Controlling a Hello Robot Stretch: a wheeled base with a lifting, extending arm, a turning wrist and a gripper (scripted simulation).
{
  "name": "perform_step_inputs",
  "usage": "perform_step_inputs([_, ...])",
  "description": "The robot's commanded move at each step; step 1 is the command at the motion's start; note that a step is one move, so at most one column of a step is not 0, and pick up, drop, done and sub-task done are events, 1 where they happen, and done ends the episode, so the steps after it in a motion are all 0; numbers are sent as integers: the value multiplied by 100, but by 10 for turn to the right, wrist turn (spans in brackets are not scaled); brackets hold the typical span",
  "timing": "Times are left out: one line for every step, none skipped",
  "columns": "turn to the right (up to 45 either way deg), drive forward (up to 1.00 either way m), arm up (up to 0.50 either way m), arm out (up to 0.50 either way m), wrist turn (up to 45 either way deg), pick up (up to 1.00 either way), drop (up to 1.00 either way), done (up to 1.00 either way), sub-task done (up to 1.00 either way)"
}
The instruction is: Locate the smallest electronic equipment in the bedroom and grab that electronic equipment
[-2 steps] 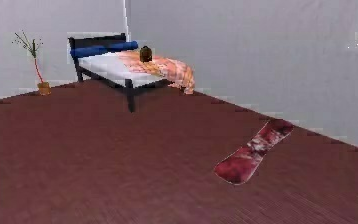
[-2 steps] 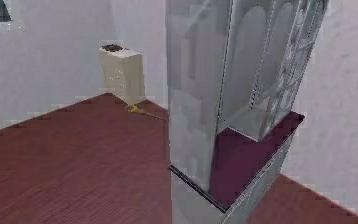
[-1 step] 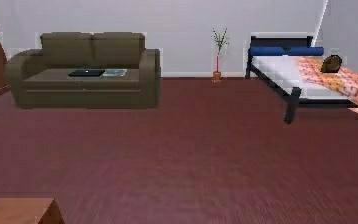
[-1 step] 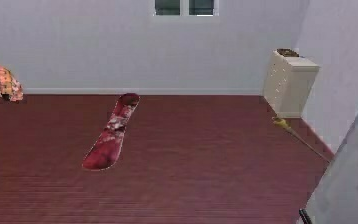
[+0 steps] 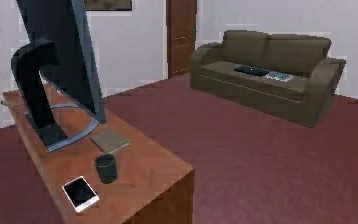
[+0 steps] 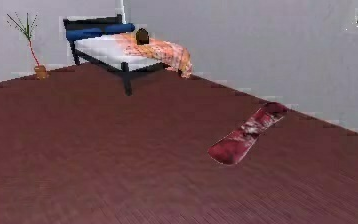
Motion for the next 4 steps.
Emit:
perform_step_inputs([-450, 0, 0, 0, 0, 0, 0, 0, 0])
perform_step_inputs([-450, 0, 0, 0, 0, 0, 0, 0, 0])
perform_step_inputs([-270, 0, 0, 0, 0, 0, 0, 0, 0])
perform_step_inputs([0, 0, 50, 0, 0, 0, 0, 0, 0])
